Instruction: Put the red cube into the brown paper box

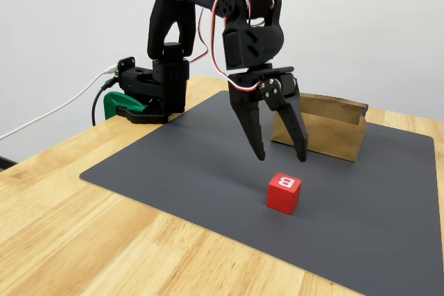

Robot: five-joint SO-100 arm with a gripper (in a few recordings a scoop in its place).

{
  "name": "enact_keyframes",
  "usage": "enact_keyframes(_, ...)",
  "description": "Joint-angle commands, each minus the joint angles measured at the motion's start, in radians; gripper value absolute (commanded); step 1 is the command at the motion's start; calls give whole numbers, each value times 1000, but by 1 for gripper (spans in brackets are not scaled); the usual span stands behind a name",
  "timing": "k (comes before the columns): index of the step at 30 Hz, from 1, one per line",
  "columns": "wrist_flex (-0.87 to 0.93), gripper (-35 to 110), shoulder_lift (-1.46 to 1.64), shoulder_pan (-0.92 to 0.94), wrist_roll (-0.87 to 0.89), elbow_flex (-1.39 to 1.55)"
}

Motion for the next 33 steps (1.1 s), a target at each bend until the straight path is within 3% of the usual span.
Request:
enact_keyframes(1,21,29,-12,3,-21,-55)
enact_keyframes(33,123,26,-313,29,-98,-370)
